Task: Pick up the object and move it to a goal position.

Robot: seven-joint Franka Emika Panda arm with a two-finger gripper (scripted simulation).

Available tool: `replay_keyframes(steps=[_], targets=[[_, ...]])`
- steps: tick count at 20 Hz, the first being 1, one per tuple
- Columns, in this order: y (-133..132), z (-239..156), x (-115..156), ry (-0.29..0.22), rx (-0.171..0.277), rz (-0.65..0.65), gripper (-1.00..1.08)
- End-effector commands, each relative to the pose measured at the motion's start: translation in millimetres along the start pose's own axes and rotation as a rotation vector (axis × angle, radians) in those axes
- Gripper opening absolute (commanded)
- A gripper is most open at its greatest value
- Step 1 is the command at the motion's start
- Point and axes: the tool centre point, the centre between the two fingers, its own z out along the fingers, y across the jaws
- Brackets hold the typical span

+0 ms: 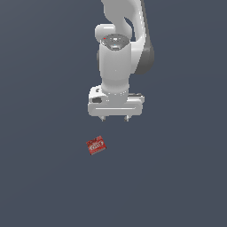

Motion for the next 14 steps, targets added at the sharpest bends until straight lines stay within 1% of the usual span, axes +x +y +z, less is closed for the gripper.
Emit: replay_keyframes(steps=[1, 8, 14], targets=[[-3.7, -3.4, 0.5, 0.006, -0.001, -0.013, 1.00], [-0.3, 1.4, 1.5, 0.001, 0.000, 0.021, 1.00], [7.5, 13.5, 4.5, -0.009, 0.003, 0.114, 1.00]])
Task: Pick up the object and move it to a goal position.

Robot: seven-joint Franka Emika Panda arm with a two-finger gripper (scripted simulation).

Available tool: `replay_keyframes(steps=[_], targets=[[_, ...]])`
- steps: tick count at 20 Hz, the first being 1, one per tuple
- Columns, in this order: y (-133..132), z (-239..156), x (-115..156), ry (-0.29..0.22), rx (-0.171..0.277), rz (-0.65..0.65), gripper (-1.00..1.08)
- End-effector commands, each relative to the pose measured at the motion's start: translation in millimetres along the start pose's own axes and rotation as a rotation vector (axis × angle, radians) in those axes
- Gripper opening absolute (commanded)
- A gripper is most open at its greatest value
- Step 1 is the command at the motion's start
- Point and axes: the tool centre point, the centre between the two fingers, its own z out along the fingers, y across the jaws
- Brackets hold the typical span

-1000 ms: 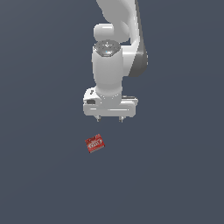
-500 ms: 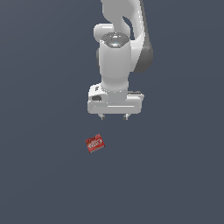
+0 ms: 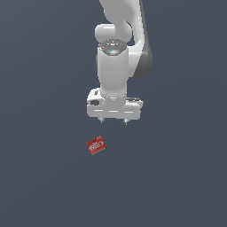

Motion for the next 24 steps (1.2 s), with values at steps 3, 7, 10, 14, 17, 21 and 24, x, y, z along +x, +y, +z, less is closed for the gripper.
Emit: replay_keyframes(steps=[3, 7, 10, 14, 17, 21, 24], targets=[[8.0, 12.7, 3.5, -0.010, 0.001, 0.095, 1.00], [17.8, 28.0, 7.4, -0.022, 0.001, 0.210, 1.00], [26.6, 41.7, 10.4, -0.032, -0.002, 0.312, 1.00], [38.8, 60.2, 13.8, -0.045, -0.008, 0.448, 1.00], [48.1, 74.2, 15.8, -0.053, -0.014, 0.549, 1.00], [60.7, 92.8, 17.7, -0.062, -0.026, 0.683, 1.00], [69.9, 106.1, 18.7, -0.068, -0.035, 0.778, 1.00]])
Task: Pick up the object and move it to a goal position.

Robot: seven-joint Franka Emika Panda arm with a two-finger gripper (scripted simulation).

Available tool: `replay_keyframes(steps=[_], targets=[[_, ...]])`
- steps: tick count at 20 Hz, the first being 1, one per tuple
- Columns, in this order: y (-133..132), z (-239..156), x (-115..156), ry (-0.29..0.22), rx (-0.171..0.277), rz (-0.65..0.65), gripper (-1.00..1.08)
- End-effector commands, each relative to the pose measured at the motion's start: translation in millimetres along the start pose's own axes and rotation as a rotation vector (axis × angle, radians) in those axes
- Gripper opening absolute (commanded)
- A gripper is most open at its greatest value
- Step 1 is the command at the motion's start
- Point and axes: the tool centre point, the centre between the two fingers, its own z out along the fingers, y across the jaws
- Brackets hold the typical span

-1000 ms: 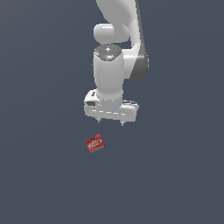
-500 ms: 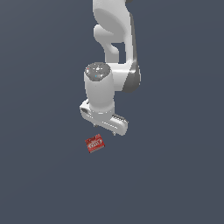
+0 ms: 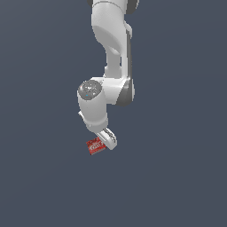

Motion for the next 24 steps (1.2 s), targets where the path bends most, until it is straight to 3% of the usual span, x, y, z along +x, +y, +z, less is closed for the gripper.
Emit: replay_keyframes(steps=[1, 12, 24], targets=[[4.4, 10.5, 6.0, -0.002, -0.007, 0.078, 1.00], [17.2, 38.0, 20.7, -0.004, -0.026, 0.274, 1.00], [19.1, 53.5, 21.5, -0.004, -0.028, 0.292, 1.00]])
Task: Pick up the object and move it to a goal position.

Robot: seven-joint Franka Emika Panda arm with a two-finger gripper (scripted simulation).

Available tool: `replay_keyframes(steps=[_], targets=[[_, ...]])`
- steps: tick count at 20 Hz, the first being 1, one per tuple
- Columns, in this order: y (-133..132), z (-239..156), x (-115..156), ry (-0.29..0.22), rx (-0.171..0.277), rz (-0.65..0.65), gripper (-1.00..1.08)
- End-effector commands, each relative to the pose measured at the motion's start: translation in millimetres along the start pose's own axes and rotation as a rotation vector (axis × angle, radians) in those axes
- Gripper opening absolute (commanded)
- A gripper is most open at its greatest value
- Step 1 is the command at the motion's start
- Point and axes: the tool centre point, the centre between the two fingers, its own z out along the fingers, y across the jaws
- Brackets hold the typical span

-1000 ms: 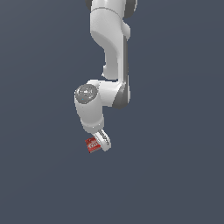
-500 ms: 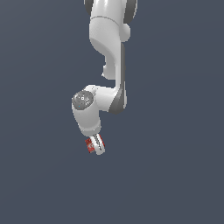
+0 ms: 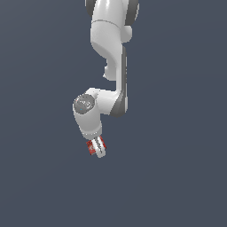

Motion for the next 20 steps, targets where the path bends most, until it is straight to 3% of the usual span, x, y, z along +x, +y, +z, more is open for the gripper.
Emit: replay_keyframes(steps=[1, 12, 13, 20], targets=[[0.8, 10.0, -0.2, -0.001, -0.001, 0.001, 1.00], [0.5, 43.0, 0.4, -0.001, -0.001, 0.005, 1.00], [0.5, 43.0, 0.4, -0.001, -0.001, 0.005, -1.00], [0.5, 43.0, 0.4, -0.001, -0.001, 0.005, -1.00]])
